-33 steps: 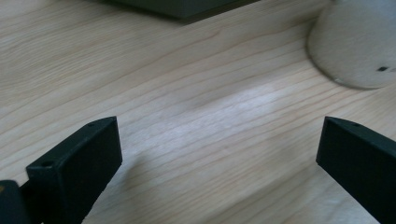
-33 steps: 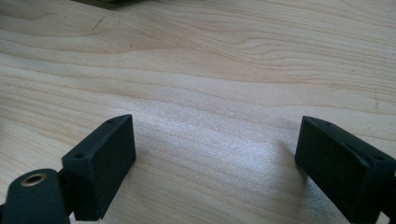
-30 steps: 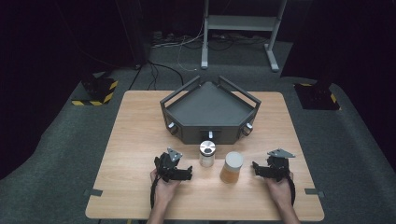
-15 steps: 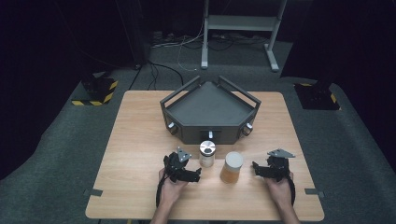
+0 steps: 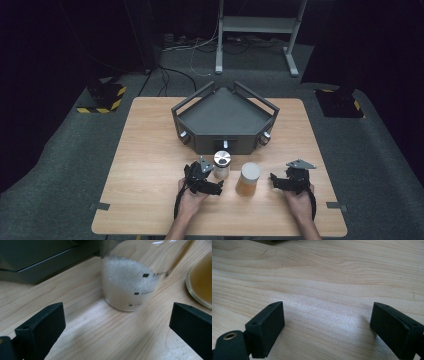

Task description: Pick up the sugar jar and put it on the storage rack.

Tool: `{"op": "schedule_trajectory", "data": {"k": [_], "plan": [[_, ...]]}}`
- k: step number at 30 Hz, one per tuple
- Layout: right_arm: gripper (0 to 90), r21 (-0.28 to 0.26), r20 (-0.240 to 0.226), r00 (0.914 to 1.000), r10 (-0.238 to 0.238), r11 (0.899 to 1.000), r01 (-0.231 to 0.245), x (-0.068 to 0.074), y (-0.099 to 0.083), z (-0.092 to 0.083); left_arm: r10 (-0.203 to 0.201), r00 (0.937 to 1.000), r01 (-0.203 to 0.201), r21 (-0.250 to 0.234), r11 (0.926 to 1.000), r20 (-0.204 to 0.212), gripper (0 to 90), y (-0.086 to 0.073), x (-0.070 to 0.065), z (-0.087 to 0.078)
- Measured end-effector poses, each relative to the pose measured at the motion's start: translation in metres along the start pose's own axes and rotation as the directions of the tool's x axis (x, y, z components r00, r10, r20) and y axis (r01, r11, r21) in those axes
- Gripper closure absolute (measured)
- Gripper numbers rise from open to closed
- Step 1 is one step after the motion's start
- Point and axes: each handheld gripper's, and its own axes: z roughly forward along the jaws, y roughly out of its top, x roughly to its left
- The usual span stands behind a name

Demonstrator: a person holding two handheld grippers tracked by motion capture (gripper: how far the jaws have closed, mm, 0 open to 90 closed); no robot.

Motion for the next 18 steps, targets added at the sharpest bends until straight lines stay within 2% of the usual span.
{"op": "schedule_trajectory", "data": {"k": [1,2,4,5,6,8,9,10,11,13,14,16,17,18], "plan": [[12.1,0.000,0.000,1.0000,0.000,1.000,0.000,0.000,0.000,0.000,-0.163,0.9866,0.162,-0.113,0.9803,-0.001,0.7,-0.015,-0.015,0.010],[12.1,0.000,0.000,1.0000,0.000,1.000,0.000,0.000,0.000,0.000,-0.177,0.9842,0.175,-0.128,0.9761,-0.002,0.8,-0.015,-0.017,0.012],[12.1,0.000,0.000,1.0000,0.000,1.000,0.000,0.000,0.000,0.000,-0.159,0.9872,0.158,-0.118,0.9803,-0.003,1.3,-0.012,-0.017,0.013],[12.1,0.000,0.000,1.0000,0.000,1.000,0.000,0.000,0.000,0.000,-0.163,0.9867,0.161,-0.124,0.9791,-0.001,1.6,-0.011,-0.018,0.014],[12.1,0.000,0.000,1.0000,0.001,1.000,-0.001,0.000,0.000,0.000,-0.155,0.9879,0.154,-0.115,0.9813,0.001,2.0,-0.009,-0.017,0.014],[12.1,0.000,0.000,1.0000,0.000,1.000,0.000,0.000,0.000,0.000,-0.162,0.9867,0.162,-0.125,0.9790,0.004,3.0,-0.009,-0.018,0.016],[12.1,0.000,0.000,1.0000,0.001,1.000,-0.001,0.000,0.000,0.000,-0.296,0.9542,0.298,-0.230,0.9265,0.044,3.3,-0.020,-0.031,0.027],[12.1,0.000,0.000,1.0000,0.001,1.000,-0.001,0.000,0.000,0.000,-0.291,0.9558,0.293,-0.226,0.9290,0.042,3.7,-0.018,-0.031,0.028],[12.1,0.000,0.000,1.0000,0.001,1.000,-0.001,0.000,0.000,0.000,-0.296,0.9540,0.298,-0.233,0.9255,0.044,3.9,-0.018,-0.033,0.029],[12.2,0.000,0.000,1.0000,0.001,1.000,-0.001,0.000,0.000,0.000,-0.293,0.9552,0.295,-0.235,0.9262,0.043,4.7,-0.016,-0.034,0.031],[12.2,0.000,0.000,1.0000,0.001,1.000,-0.001,0.000,0.000,0.000,0.023,0.9996,-0.023,0.001,0.9997,0.016,5.1,0.017,-0.006,0.012],[12.2,0.000,0.000,1.0000,0.001,1.000,-0.001,0.000,0.000,0.000,0.025,0.9996,-0.025,0.002,0.9997,0.011,6.3,0.019,-0.008,0.013],[12.2,0.000,0.000,1.0000,0.001,1.000,-0.001,0.000,0.000,0.000,-0.194,0.9807,0.195,-0.168,0.9663,0.020,6.9,-0.004,-0.027,0.028],[12.2,0.000,0.000,1.0000,0.001,1.000,-0.001,0.000,0.000,0.000,0.021,0.9997,-0.021,-0.001,0.9998,0.010,7.6,0.020,-0.009,0.015]]}}
